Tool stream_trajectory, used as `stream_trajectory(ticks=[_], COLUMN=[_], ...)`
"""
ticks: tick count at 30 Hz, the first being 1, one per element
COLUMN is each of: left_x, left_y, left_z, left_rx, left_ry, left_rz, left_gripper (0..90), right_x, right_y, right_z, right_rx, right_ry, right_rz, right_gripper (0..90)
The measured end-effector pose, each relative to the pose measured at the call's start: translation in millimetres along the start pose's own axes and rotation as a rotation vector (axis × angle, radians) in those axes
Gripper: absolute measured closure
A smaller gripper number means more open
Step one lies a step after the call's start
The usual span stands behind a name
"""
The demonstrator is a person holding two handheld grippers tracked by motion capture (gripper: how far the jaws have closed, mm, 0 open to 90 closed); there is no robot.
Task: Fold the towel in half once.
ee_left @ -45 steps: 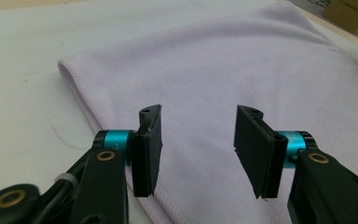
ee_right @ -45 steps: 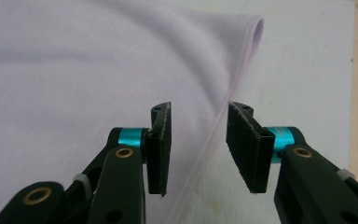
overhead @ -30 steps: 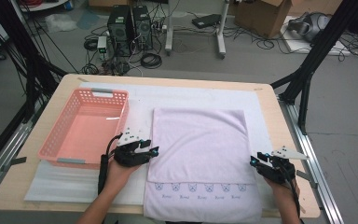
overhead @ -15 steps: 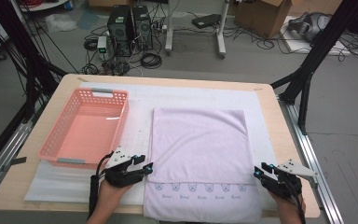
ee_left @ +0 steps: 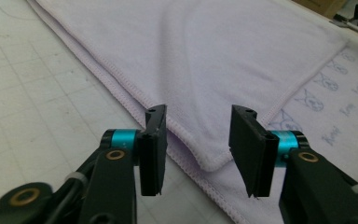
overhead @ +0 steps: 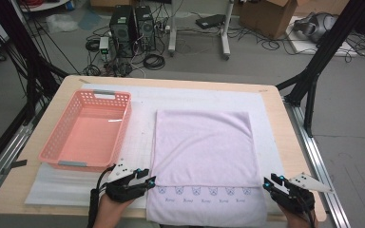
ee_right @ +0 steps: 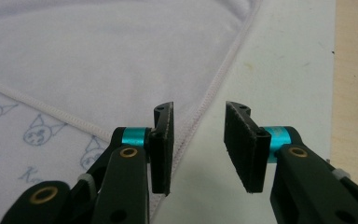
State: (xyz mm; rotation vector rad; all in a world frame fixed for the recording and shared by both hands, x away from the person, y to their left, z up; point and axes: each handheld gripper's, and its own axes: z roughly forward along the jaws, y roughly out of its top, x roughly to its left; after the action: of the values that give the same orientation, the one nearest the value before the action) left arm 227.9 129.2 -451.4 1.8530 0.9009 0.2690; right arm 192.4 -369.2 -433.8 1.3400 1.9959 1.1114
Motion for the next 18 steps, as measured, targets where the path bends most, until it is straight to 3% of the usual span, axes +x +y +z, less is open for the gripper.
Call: stream_trajectory(ticks=[4,7,13,18], left_x=[-1.1,-3.4,-7.6,-10.0], left_y=[-1.4,-2.0,-2.8,-3.4], left_z=[2.8,4.3,5.2,6.1], left_rx=[0.04,0.059,0.072,0.065], left_ry=[0.01,0.029,0.055,0.071], left_rz=[0.0,0.014,0.054,0.082], left_gripper=[62.1,63.4,72.3,84.3], right_x=[-1.3,2.2,13.8,18.2], right_y=[-0.9,-0.1,-0.3,1.3], right_z=[2.2,5.8,21.8,26.4], right_rx=[0.012,0.024,0.103,0.111], right_ry=[0.014,0.019,0.047,0.037], right_rz=[0.014,0.021,-0.029,-0.054], right_gripper=[64.1,58.9,61.1,67.3])
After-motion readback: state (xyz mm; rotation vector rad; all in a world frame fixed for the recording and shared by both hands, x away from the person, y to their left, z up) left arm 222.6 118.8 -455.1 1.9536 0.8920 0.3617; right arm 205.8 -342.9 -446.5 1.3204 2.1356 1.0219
